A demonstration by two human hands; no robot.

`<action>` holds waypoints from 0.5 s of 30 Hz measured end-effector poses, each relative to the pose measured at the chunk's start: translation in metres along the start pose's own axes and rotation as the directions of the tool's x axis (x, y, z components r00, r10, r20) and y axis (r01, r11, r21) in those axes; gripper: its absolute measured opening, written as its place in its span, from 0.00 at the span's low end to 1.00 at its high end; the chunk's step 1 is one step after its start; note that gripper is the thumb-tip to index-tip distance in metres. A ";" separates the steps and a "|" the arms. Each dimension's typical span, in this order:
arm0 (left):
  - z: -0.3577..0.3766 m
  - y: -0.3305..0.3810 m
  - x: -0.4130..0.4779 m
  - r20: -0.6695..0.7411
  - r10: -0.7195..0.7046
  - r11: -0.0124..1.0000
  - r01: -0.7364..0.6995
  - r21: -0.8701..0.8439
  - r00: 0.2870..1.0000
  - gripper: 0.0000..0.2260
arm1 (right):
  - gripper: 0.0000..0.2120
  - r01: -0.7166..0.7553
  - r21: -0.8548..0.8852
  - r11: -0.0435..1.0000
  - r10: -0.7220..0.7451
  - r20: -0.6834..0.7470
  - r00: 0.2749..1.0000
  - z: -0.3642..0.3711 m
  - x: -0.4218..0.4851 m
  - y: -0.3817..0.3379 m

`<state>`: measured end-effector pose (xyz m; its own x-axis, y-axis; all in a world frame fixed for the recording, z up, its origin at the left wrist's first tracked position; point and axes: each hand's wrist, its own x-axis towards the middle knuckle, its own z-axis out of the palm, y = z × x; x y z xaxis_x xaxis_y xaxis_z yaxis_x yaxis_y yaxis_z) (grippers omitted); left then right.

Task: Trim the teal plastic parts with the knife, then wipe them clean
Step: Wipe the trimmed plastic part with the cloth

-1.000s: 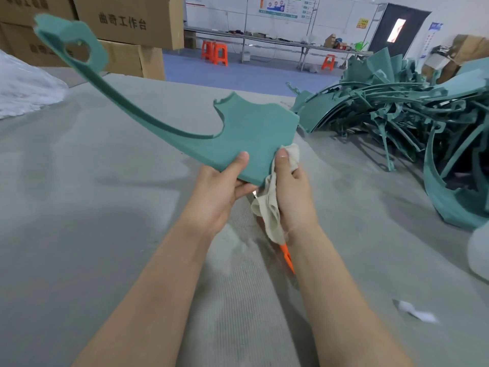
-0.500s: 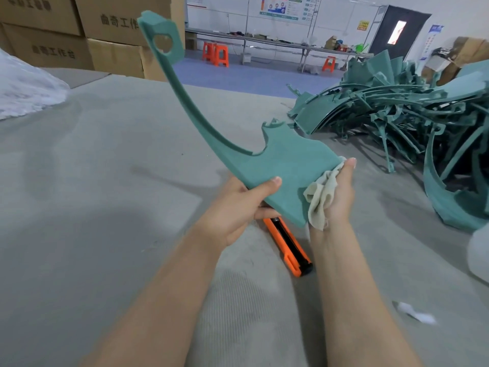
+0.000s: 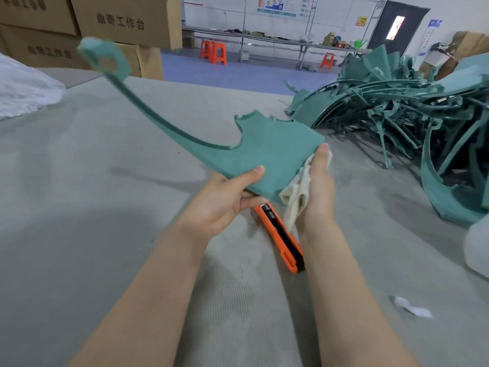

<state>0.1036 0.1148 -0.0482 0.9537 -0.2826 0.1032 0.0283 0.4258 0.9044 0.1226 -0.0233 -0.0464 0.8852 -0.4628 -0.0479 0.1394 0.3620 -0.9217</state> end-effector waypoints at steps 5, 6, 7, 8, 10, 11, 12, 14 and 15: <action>0.005 0.004 -0.012 0.218 -0.098 0.989 0.071 0.129 0.971 0.13 | 0.09 -0.123 0.195 0.973 0.118 0.041 0.992 -0.023 0.012 -0.011; 0.011 0.001 -0.013 0.241 -0.109 0.983 0.068 0.172 0.964 0.13 | 0.08 -0.175 0.212 0.962 0.159 0.089 0.983 -0.022 0.009 -0.008; 0.015 0.000 -0.012 0.228 -0.097 0.982 0.056 0.180 0.969 0.12 | 0.09 -0.196 0.221 0.955 0.173 0.116 0.978 -0.022 0.008 -0.004; 0.017 0.001 -0.010 0.182 -0.062 0.989 0.036 0.143 0.981 0.09 | 0.12 -0.186 0.203 0.961 0.171 0.090 0.981 -0.021 0.010 -0.002; 0.014 0.005 -0.006 0.049 0.029 1.000 -0.029 -0.001 0.998 0.08 | 0.18 -0.130 0.130 0.983 0.135 -0.032 0.990 -0.016 0.014 -0.006; 0.011 0.009 -0.004 -0.019 0.072 0.994 -0.073 -0.076 0.997 0.08 | 0.21 -0.156 0.178 0.972 0.159 -0.003 0.987 -0.014 0.014 -0.008; 0.008 0.011 -0.003 -0.089 0.110 0.982 -0.122 -0.143 0.990 0.08 | 0.24 -0.200 0.223 0.954 0.189 0.074 0.979 -0.012 0.012 -0.009; 0.005 0.010 0.002 -0.238 0.166 0.957 -0.214 -0.195 0.957 0.07 | 0.29 -0.313 0.195 0.930 0.266 0.233 0.935 -0.003 0.004 -0.008; 0.005 0.009 0.004 -0.307 0.184 0.955 -0.243 -0.169 0.934 0.07 | 0.30 -0.352 0.152 0.923 0.295 0.307 0.905 0.004 -0.004 -0.007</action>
<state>0.1066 0.1130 -0.0379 0.9877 0.0778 0.1353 -0.1542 0.6205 0.7689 0.1197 -0.0209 -0.0382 0.9784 -0.0634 -0.1966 -0.1157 0.6203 -0.7758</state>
